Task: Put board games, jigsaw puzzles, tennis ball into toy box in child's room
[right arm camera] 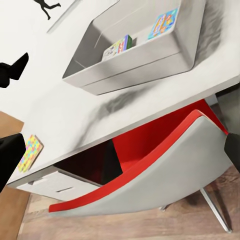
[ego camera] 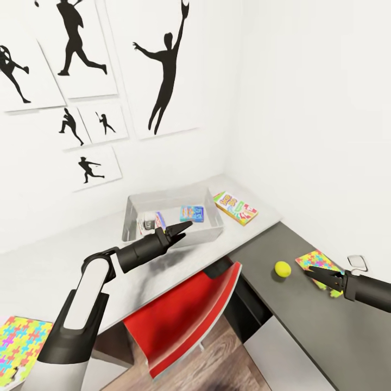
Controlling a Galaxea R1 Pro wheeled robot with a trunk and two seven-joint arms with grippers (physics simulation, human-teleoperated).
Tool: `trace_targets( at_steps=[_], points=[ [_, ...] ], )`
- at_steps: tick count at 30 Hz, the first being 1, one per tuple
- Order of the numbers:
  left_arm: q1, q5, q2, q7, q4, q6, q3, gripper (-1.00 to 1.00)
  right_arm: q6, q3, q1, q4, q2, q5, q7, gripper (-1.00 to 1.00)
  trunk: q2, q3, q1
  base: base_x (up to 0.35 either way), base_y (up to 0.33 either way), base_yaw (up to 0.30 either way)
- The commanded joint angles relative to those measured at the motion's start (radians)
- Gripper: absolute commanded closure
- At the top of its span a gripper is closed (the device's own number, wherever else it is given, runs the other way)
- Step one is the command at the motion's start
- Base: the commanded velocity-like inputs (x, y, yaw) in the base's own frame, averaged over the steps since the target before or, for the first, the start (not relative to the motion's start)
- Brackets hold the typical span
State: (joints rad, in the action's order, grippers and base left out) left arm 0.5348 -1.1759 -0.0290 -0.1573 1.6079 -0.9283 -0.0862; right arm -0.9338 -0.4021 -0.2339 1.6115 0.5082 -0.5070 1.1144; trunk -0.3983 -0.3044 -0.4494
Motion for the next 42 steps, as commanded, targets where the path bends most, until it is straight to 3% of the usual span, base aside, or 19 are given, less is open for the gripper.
trace_targets(
  at_steps=[1,14,27,42],
  points=[
    [0.001,0.007,-0.001,-0.007,0.0,-0.004,0.001,-1.0,-0.005,0.0,-0.001,0.0,0.0,-0.001,0.002,-1.0,-0.002,0.0,-0.001,0.0,0.0,0.0],
    [-0.001,0.009,-0.006,0.007,-0.004,-0.001,-0.002,-1.0,-0.008,0.002,-0.001,0.0,-0.003,0.0,-0.001,-1.0,-0.002,0.022,-0.001,0.0,0.0,0.0],
    [-0.001,0.048,-0.013,0.012,-0.01,0.004,-0.004,-1.0,-0.005,0.028,-0.001,0.0,-0.007,0.008,-0.054,-1.0,-0.002,0.043,-0.001,0.0,0.0,0.0],
    [-0.002,0.061,-0.014,0.014,-0.017,0.006,-0.002,-1.0,-0.004,0.042,-0.001,0.0,-0.008,0.01,-0.068,-1.0,-0.002,0.068,-0.001,0.0,0.0,0.0]
  ],
)
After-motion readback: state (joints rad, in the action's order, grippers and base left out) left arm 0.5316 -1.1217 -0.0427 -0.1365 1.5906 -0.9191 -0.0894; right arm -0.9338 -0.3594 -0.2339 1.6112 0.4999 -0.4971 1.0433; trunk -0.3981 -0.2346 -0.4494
